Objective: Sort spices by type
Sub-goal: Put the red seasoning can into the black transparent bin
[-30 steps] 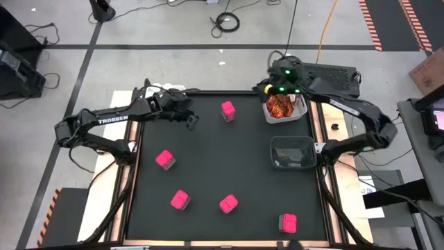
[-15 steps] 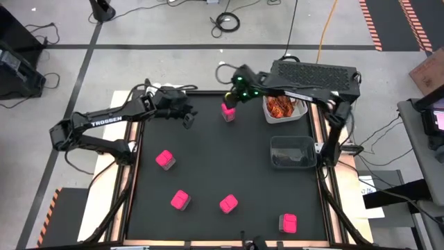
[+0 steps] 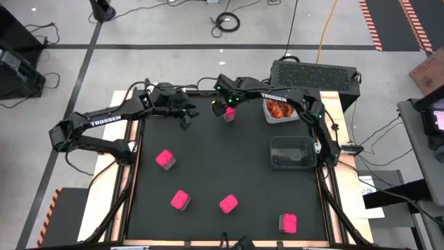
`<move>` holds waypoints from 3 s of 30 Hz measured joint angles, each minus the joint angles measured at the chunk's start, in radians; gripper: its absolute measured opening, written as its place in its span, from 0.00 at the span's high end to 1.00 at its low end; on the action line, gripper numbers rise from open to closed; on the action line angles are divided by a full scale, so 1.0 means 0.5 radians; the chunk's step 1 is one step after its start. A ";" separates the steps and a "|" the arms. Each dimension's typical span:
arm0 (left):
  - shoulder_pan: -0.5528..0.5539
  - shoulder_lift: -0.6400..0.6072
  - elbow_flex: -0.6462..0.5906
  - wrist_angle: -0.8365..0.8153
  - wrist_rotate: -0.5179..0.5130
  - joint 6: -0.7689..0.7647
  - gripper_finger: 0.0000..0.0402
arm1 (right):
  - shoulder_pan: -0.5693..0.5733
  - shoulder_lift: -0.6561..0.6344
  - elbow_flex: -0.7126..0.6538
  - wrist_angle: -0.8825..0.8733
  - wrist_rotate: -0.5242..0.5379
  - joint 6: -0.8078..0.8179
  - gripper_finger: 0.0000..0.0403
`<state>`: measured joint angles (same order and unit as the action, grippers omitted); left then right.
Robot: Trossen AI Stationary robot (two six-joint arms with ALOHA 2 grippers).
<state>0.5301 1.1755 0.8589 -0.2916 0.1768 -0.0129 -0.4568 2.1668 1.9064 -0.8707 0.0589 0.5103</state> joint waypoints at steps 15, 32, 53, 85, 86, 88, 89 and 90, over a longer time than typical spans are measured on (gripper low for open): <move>0.000 0.000 0.000 0.131 -0.201 -0.423 0.52 | -0.007 0.046 0.002 -0.060 0.155 -0.436 0.25; 0.000 0.000 0.000 0.130 -0.068 -0.261 0.52 | -0.021 0.048 0.002 -0.134 0.133 -0.380 0.25; 0.000 0.000 0.000 0.130 0.324 -0.281 0.52 | -0.036 0.096 0.000 -0.069 0.043 -0.350 0.25; 0.045 -0.304 0.001 0.116 0.016 -0.537 0.52 | 0.040 0.157 0.697 -0.854 0.027 -0.296 0.47; 0.050 -0.318 0.001 0.100 0.016 -0.510 0.52 | 0.060 0.155 0.748 -0.916 0.026 -0.274 0.48; 0.054 -0.333 0.001 0.060 0.017 -0.462 0.52 | 0.098 0.118 0.791 -1.008 0.026 -0.225 0.48; 0.054 -0.333 0.001 0.040 0.024 -0.435 0.52 | 0.122 0.092 0.790 -1.038 0.029 -0.197 0.48; 0.055 -0.331 0.001 0.020 0.040 -0.416 0.52 | 0.147 0.062 0.790 -1.049 0.034 -0.166 0.48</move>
<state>0.5574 1.0098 0.8593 -0.2819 0.1968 -0.2206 -0.3832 2.1977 2.3013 -1.3952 0.0760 0.4275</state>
